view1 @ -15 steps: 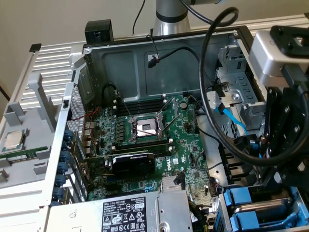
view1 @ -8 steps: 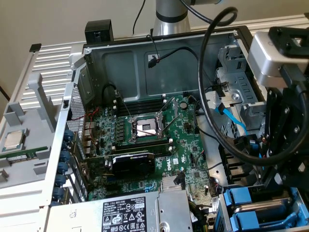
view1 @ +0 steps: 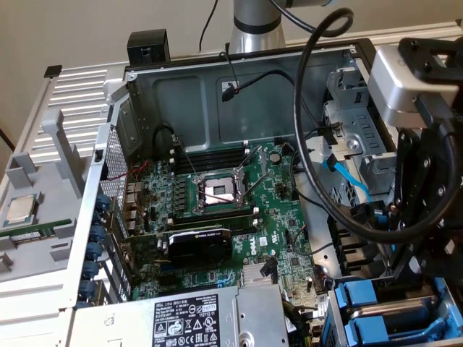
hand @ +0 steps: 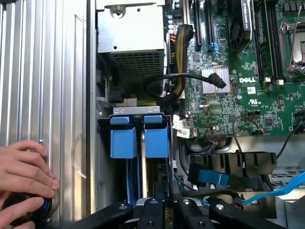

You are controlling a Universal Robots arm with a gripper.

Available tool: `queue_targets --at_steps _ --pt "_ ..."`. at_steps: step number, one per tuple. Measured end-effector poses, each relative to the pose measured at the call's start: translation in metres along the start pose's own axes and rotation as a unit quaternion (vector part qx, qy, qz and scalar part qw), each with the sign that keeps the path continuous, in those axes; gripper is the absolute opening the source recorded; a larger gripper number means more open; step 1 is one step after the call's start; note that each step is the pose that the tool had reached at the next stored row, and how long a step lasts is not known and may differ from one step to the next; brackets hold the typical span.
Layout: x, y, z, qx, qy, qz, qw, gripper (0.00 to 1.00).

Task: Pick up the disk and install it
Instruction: 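Insert the first disk wire, then insert the second disk wire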

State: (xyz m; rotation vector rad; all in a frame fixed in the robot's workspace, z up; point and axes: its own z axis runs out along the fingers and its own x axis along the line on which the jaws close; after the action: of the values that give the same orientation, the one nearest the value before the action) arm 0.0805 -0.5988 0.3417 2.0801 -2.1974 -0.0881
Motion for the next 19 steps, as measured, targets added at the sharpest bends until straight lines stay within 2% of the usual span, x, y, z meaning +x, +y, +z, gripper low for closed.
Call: queue_targets --at_steps 7,19 --pt "-0.0004 0.0001 0.0003 0.0024 0.0000 0.000 1.0000 0.17" --pt "-0.0004 0.0012 0.0005 0.0040 0.0024 0.001 1.0000 0.17"
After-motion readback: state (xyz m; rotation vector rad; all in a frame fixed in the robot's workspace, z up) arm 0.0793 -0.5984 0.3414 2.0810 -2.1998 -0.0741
